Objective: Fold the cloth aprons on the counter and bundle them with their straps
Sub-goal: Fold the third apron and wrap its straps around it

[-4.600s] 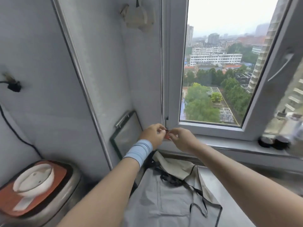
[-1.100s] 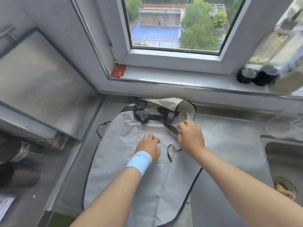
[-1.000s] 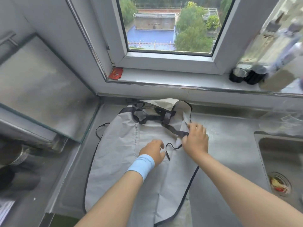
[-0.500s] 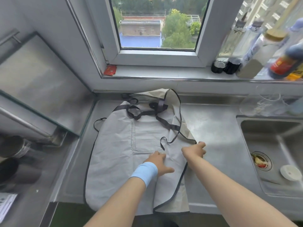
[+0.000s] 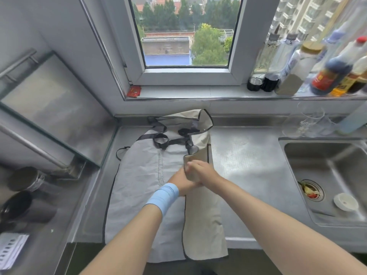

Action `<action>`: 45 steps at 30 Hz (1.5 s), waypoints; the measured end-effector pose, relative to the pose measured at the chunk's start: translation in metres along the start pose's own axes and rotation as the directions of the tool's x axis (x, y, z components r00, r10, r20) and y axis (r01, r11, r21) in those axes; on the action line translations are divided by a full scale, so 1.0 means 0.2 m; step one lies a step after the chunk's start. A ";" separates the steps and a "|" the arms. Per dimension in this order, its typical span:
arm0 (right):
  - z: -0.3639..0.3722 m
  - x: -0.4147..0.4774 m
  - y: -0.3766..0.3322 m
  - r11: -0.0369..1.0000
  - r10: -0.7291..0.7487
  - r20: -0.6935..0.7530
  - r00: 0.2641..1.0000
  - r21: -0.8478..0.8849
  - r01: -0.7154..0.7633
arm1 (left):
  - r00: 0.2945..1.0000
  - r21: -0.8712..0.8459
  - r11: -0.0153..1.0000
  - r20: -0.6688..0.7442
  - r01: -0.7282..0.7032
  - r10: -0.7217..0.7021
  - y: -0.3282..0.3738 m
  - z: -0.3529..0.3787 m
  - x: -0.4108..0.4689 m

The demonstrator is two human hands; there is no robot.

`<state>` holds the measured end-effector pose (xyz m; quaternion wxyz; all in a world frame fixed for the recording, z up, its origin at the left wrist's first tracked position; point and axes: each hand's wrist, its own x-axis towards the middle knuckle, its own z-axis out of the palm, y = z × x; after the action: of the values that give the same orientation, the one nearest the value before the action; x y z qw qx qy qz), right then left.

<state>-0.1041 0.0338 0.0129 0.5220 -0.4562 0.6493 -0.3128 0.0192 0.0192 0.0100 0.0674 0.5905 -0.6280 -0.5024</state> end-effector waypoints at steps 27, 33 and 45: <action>-0.36 0.63 0.17 0.902 0.289 -0.198 0.937 -0.273 -0.336 | 0.974 0.521 0.841 -0.076 -0.145 0.215 0.39 -0.17 0.77; -0.35 0.67 0.18 0.953 0.154 -0.087 0.984 -0.250 -0.171 | 0.982 0.632 0.774 -0.165 0.031 0.096 0.51 -0.11 0.94; -0.56 0.82 0.14 0.930 0.145 -0.343 0.928 -0.274 -0.246 | 0.872 -0.015 0.988 -0.472 -0.154 0.129 0.45 -0.23 0.99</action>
<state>-0.2255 -0.1139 -0.0482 0.3612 -0.4087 0.8085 -0.2211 -0.0692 -0.1848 -0.0053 0.2691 0.6451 -0.6212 -0.3543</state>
